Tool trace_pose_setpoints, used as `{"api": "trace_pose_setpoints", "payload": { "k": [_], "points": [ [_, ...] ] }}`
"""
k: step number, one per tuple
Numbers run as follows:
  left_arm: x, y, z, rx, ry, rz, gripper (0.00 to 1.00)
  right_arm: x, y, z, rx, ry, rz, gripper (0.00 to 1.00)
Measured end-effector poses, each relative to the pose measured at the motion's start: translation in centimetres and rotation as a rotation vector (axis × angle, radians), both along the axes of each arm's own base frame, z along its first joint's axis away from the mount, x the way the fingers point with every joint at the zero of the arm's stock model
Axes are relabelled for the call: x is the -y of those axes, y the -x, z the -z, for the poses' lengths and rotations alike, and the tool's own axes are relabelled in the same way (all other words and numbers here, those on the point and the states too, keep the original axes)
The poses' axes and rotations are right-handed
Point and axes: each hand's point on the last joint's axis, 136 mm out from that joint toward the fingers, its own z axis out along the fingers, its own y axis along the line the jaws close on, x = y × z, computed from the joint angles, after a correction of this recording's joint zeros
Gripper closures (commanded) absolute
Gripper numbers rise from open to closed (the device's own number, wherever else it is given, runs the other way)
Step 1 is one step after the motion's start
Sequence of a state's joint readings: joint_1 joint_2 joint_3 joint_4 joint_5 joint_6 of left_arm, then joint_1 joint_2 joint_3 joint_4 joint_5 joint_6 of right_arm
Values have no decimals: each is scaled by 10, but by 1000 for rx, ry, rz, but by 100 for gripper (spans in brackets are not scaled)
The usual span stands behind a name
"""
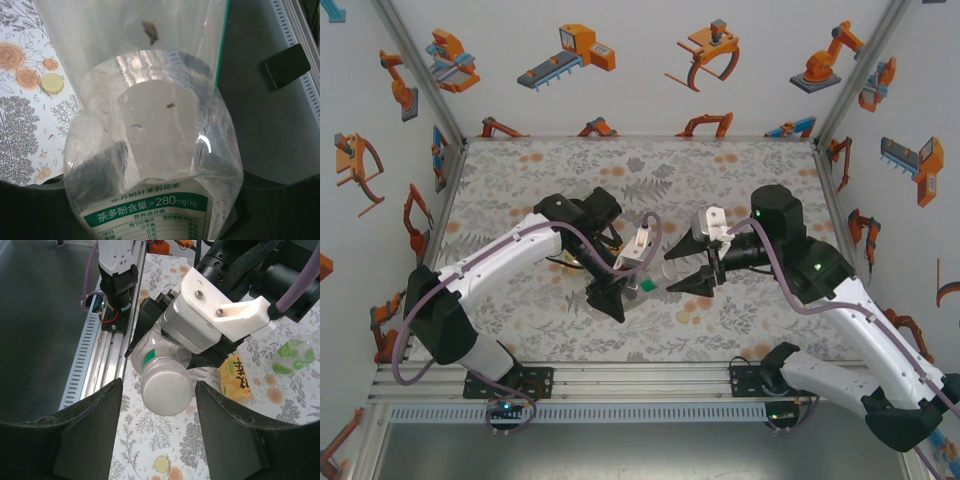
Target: Screw on the bottle caps
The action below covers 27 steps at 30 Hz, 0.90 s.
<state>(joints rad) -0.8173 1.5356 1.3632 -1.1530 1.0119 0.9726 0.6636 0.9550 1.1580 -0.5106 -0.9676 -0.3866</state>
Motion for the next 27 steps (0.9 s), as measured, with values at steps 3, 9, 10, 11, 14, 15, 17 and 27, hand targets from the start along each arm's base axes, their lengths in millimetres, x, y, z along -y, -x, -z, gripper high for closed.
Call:
{"api": "trace_pose_setpoints", "payload": {
  "k": [3, 9, 10, 11, 14, 15, 17, 27],
  "points": [
    [0, 0, 0, -3, 1, 0, 100, -1, -2, 1, -2, 5, 6, 47],
    [1, 0, 1, -9, -4, 1, 100, -1, -5, 2, 6, 10, 22, 54],
    [1, 0, 1, -9, -4, 1, 100, -1, -5, 2, 7, 10, 24, 54],
    [1, 0, 1, -9, -4, 1, 100, -1, -6, 3, 7, 11, 26, 54],
    [1, 0, 1, -10, -5, 1, 100, -1, -6, 3, 6, 13, 27, 53],
    [1, 0, 1, -11, -6, 1, 100, -1, -6, 3, 5, 14, 27, 53],
    [1, 0, 1, -11, -6, 1, 100, -2, -7, 5, 1, 17, 27, 53],
    [0, 1, 1, -14, -12, 1, 100, -4, -8, 7, -13, 21, 15, 69]
  ]
}}
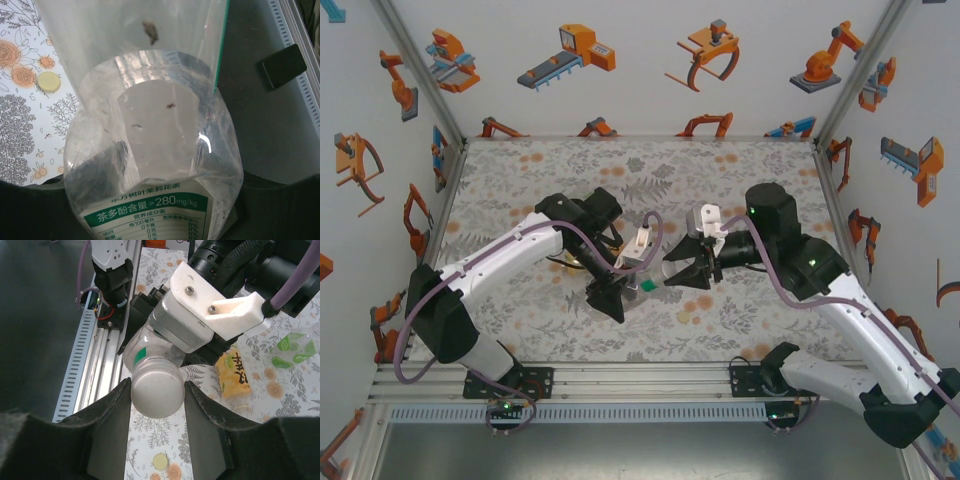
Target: Screw on the bottle caps
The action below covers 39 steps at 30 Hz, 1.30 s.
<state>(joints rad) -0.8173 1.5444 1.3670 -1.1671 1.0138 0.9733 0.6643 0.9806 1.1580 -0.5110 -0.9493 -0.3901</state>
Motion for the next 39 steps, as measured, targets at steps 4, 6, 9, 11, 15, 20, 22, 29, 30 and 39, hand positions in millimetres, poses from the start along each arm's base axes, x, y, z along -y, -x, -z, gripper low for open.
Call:
{"api": "trace_pose_setpoints", "payload": {
  "k": [4, 6, 9, 11, 15, 20, 22, 29, 30, 39],
  "points": [
    [0, -2, 1, 19, 1, -3, 100, 0, -1, 1, -18, 3, 6, 82],
    [1, -6, 2, 51, 4, -17, 100, -1, -4, 1, -33, 8, 27, 86],
    [2, -14, 4, 118, 15, -64, 100, -1, -11, 4, -72, 20, 79, 92],
    [2, -21, 7, 173, 20, -108, 100, -2, -18, 7, -108, 29, 123, 100],
    [2, -39, 10, 283, 43, -211, 100, -5, -34, 11, -199, 29, 229, 100],
    [0, -62, 9, 392, 67, -329, 100, -7, -59, 13, -330, 8, 378, 100],
    [0, -71, 8, 434, 76, -371, 100, -6, -69, 14, -389, -4, 443, 100],
    [-6, -93, 8, 547, 87, -496, 100, 0, -99, 28, -629, -43, 648, 100],
    [-8, -96, 7, 560, 87, -514, 100, 2, -105, 33, -680, -47, 678, 100],
    [-18, -112, 11, 626, 63, -608, 100, 14, -134, 67, -1007, -145, 852, 100]
  ]
}}
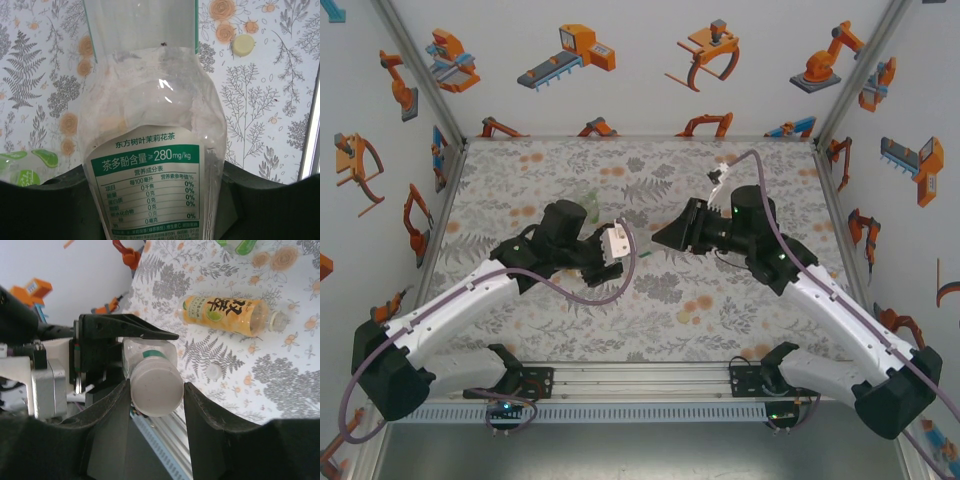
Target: Screw on the bottle caps
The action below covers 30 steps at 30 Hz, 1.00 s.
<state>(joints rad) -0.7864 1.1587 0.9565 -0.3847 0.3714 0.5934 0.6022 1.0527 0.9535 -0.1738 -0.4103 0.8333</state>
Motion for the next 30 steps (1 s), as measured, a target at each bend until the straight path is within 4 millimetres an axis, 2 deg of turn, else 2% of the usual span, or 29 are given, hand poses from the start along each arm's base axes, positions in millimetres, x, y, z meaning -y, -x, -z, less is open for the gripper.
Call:
{"api": "trace_pose_setpoints", "payload": {
  "k": [12, 17, 22, 26, 30],
  "points": [
    [-12, -20, 4, 48, -52, -113, 100, -7, -22, 23, -290, -181, 124, 100],
    [-12, -20, 4, 50, -54, -115, 100, -7, -23, 24, -307, -190, 131, 78],
    [-9, -18, 4, 41, -43, -98, 100, -4, -19, 17, -260, -167, 119, 60],
    [-1, -14, -7, 43, 0, -60, 100, 5, -13, -6, -138, -135, 106, 36],
    [5, -7, -15, 28, 37, -14, 100, 19, -5, -39, 18, -96, 98, 33]
  ]
}}
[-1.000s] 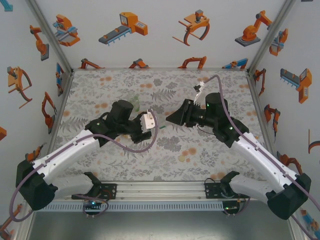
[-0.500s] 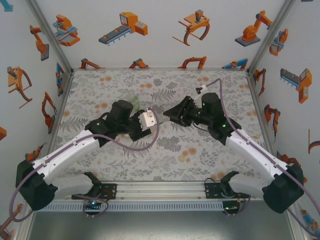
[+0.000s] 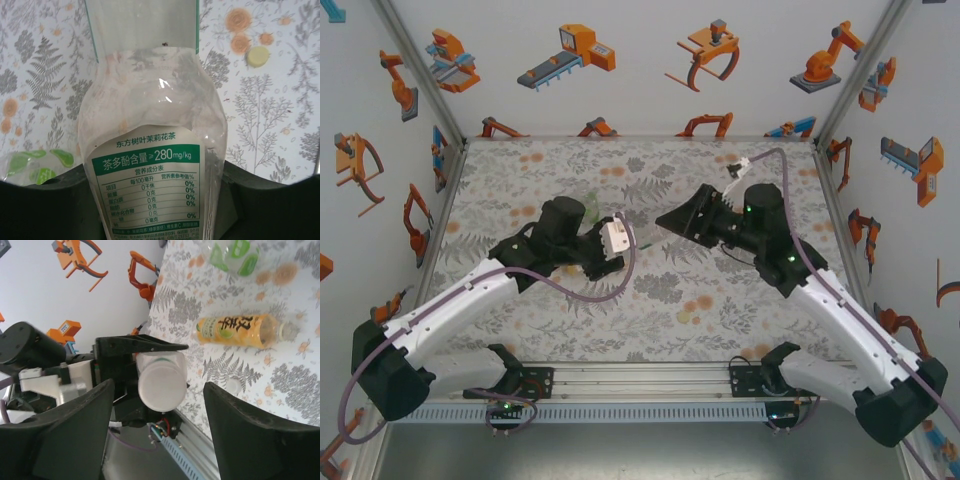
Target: Screw on the bottle caps
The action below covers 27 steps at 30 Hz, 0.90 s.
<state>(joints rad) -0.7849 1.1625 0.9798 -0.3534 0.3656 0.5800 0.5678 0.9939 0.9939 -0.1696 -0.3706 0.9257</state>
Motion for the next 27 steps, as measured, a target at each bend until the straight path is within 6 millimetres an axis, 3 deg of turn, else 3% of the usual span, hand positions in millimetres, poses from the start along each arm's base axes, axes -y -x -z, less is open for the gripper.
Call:
{"api": "trace_pose_setpoints", "payload": {
  "k": [5, 9, 14, 20, 27],
  "points": [
    [8, 20, -6, -56, 41, 113, 100, 10, 16, -38, 231, 76, -44, 37],
    [15, 37, -12, -114, 57, 215, 100, 15, 33, -50, 412, 163, -108, 41],
    [20, 59, -12, -222, 49, 349, 100, 12, 74, -63, 727, 250, -296, 41],
    [23, 78, -9, -371, 25, 466, 100, 4, 120, -55, 999, 294, -562, 41],
    [21, 93, -8, -490, 8, 538, 100, -5, 142, -36, 1079, 256, -763, 38]
  ]
}}
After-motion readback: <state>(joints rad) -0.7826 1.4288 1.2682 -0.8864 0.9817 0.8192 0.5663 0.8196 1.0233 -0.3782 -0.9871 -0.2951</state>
